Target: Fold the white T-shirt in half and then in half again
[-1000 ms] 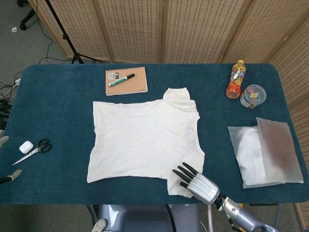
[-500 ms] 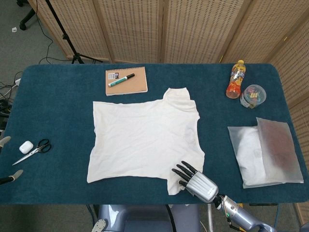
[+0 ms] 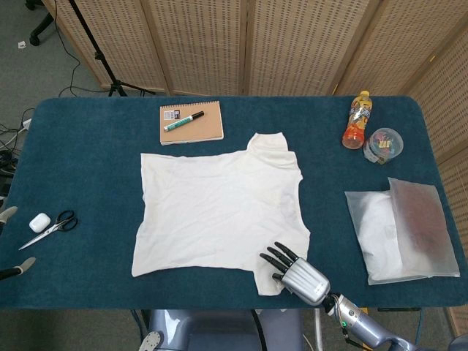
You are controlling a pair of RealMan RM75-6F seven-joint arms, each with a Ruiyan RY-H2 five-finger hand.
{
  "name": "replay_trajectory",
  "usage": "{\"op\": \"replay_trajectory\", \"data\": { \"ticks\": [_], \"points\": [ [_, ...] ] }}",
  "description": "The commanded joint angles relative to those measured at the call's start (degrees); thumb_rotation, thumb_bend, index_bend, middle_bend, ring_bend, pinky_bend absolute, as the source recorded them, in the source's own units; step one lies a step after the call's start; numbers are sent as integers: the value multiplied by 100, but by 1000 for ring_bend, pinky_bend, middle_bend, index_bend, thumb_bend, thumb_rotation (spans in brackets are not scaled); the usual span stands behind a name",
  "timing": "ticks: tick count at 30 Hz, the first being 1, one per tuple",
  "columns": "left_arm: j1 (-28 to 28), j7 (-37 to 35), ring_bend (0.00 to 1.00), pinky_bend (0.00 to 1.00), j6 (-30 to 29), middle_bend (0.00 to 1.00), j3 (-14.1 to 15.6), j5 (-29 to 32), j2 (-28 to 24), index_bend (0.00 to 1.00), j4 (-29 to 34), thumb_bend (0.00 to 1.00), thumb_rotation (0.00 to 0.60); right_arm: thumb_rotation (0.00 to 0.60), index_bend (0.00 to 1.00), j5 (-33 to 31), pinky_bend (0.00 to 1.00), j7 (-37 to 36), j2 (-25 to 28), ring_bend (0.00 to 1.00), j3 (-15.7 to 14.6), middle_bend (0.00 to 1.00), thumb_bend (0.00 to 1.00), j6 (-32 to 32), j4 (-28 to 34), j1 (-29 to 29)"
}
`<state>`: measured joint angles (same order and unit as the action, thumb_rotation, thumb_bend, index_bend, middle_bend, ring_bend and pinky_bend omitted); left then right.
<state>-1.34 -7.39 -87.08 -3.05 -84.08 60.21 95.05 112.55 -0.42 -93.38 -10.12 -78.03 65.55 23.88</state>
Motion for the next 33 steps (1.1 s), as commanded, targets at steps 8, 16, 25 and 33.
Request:
{"op": "replay_trajectory", "data": {
  "ticks": [8, 16, 25, 33],
  "points": [
    [-301, 6, 0, 0, 90, 0, 413, -1209, 628, 329, -836, 0, 600, 600, 622, -68, 31, -90, 30, 0, -7, 115, 543, -86, 60, 9],
    [-796, -300, 0, 0, 520, 0, 686, -1899, 1709, 441, -2037, 13, 600, 600, 628, -187, 31, -69, 87, 0, 17, 115, 543, -55, 169, 10],
    [-1005, -860, 0, 0, 705, 0, 762, -1855, 2687, 505, -2776, 58, 600, 600, 628, -372, 31, -59, 151, 0, 64, 115, 557, 47, 288, 10],
    [-1125, -907, 0, 0, 819, 0, 787, -1756, 3053, 510, -2936, 71, 600, 600, 628, -422, 31, -9, 160, 0, 74, 115, 593, 60, 313, 5]
  ]
}}
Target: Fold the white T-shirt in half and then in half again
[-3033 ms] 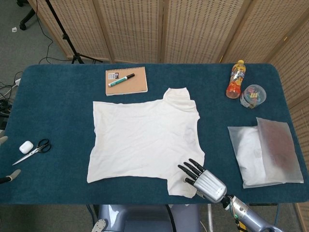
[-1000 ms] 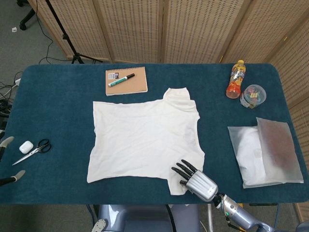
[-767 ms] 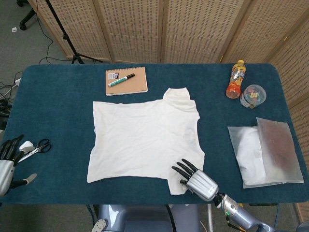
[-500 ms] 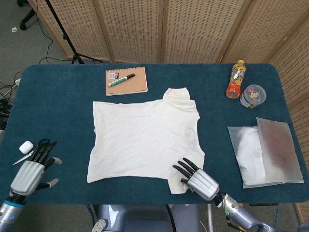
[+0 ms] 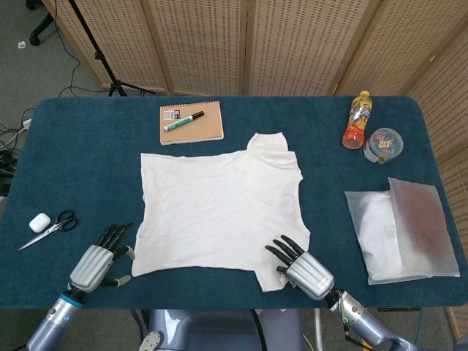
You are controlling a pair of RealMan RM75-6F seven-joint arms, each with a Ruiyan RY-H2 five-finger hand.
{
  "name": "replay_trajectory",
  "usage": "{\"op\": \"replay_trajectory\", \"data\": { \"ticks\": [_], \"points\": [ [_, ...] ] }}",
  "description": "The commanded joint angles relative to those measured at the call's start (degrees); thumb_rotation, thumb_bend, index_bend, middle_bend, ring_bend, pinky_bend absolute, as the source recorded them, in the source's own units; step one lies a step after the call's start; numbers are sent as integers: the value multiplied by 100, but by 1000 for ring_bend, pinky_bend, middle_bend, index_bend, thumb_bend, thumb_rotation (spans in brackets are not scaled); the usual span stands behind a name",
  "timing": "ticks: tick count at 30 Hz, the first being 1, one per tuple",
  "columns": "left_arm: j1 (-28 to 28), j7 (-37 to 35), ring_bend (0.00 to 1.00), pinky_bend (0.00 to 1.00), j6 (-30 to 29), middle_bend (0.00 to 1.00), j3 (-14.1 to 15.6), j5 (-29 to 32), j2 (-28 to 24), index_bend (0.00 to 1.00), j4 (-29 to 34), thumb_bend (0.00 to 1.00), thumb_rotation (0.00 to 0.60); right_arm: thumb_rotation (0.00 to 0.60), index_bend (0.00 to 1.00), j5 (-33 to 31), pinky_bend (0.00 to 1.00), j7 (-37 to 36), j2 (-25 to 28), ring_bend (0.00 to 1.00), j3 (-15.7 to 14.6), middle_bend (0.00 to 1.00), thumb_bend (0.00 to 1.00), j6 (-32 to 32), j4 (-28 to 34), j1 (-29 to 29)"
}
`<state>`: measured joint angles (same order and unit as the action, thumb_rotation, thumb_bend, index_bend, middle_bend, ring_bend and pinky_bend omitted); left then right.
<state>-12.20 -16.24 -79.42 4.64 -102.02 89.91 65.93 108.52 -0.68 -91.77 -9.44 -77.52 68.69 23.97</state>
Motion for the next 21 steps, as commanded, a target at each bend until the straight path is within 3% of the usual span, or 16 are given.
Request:
{"op": "replay_trajectory", "data": {
  "ticks": [1, 10, 21],
  "points": [
    [-50, -32, 0, 0, 67, 0, 28, 52, 121, 511, -36, 76, 600, 600, 628, -33, 31, 52, -3, 0, 17, 115, 609, 10, -12, -10],
    [-154, -297, 0, 0, 217, 0, 150, 136, 268, 512, -185, 99, 600, 600, 628, -102, 31, 124, -1, 0, 51, 115, 620, 15, -42, -24],
    [-263, -353, 0, 0, 270, 0, 207, 193, 431, 532, -353, 312, 600, 600, 629, -151, 31, 30, 50, 0, 55, 115, 644, 8, 43, -20]
  ]
}}
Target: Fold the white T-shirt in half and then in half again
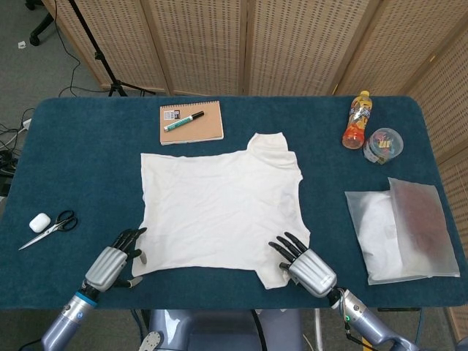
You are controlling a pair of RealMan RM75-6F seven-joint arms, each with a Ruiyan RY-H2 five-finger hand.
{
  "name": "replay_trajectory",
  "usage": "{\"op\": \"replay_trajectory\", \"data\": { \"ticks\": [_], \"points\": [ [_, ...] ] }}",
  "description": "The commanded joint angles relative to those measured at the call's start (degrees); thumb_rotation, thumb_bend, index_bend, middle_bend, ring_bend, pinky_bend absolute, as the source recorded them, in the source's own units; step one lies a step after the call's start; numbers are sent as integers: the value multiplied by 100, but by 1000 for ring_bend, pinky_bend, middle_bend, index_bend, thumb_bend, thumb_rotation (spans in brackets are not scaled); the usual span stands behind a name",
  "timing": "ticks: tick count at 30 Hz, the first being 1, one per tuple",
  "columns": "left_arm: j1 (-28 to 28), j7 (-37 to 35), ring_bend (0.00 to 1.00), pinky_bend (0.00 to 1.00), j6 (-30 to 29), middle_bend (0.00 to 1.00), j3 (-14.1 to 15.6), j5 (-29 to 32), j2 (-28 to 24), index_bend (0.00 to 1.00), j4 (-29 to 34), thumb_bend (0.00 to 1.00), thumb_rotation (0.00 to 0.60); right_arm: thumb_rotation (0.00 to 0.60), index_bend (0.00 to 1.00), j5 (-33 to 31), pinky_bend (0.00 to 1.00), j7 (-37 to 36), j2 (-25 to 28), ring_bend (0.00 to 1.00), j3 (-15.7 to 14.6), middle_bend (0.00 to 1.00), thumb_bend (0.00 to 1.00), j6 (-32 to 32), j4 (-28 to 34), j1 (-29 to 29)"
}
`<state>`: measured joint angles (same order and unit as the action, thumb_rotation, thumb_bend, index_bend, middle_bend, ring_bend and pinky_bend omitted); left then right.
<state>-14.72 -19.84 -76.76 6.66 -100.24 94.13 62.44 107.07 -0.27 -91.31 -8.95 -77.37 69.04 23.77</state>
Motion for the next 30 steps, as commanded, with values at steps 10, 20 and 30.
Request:
{"op": "replay_trajectory", "data": {
  "ticks": [10, 20, 30],
  "points": [
    [-24, -38, 0, 0, -32, 0, 53, 95, -70, 559, 25, 537, 600, 600, 628, -16, 31, -42, 33, 0, 21, 115, 646, -38, 42, 7],
    [-62, -72, 0, 0, 51, 0, 33, 252, -144, 559, 39, 559, 600, 600, 628, -29, 31, -47, 43, 0, 24, 115, 645, -27, 66, 13],
    [-72, -93, 0, 0, 24, 0, 42, 298, -133, 700, 99, 567, 600, 600, 628, -39, 31, -90, 49, 0, 34, 115, 646, -41, 65, 20]
  ]
}}
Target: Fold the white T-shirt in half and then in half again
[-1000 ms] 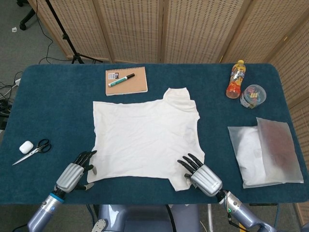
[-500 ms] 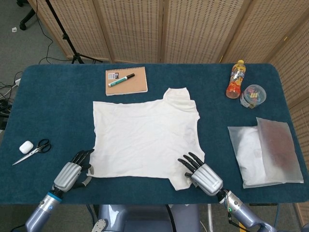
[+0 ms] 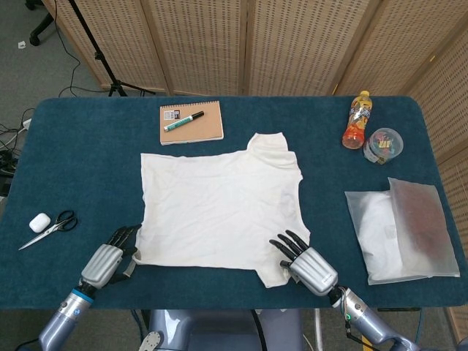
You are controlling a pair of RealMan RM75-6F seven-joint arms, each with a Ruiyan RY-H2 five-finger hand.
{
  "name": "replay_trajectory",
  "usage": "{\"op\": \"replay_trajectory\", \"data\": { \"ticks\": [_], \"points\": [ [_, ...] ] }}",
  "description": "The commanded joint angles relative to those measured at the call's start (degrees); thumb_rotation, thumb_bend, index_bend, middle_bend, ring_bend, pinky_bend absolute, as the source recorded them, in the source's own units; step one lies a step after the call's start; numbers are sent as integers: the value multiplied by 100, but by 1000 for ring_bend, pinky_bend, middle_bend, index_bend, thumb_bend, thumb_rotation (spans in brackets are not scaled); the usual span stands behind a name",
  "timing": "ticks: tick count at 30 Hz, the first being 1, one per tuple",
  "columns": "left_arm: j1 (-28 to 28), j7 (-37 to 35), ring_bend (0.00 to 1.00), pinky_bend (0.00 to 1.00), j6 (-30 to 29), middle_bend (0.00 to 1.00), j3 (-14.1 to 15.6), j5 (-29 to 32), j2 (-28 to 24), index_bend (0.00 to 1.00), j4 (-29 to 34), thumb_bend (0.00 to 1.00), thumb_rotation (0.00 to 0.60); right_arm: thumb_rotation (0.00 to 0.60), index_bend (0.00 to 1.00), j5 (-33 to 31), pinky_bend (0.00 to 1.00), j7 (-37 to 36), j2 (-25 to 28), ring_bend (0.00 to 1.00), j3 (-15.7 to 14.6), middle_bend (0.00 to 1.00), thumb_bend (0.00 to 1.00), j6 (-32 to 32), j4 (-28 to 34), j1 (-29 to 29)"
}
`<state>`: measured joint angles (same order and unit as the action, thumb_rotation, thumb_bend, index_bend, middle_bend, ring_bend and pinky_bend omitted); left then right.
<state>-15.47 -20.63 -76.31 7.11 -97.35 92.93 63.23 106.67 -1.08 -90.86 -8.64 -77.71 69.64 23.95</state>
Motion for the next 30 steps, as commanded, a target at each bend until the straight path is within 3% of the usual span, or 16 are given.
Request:
{"op": "replay_trajectory", "data": {
  "ticks": [1, 11, 19, 30],
  "points": [
    [5, -29, 0, 0, -31, 0, -6, 18, -27, 713, 40, 569, 600, 600, 628, 3, 31, -18, 7, 0, 5, 115, 646, -15, 10, 2],
    [-41, -78, 0, 0, -293, 0, 138, -271, -328, 731, 284, 585, 600, 600, 648, 114, 31, -486, 168, 0, -90, 143, 646, -48, 228, 101],
    [-78, 5, 0, 0, -691, 0, 431, -775, -948, 731, 843, 589, 600, 600, 657, 402, 57, -988, 697, 0, -271, 165, 644, 87, 801, 424],
    [-149, 16, 0, 0, -850, 0, 1009, -1456, -1696, 731, 1496, 590, 600, 600, 657, 1137, 69, -1290, 1451, 0, -901, 177, 646, 170, 1783, 692]
  ]
}}
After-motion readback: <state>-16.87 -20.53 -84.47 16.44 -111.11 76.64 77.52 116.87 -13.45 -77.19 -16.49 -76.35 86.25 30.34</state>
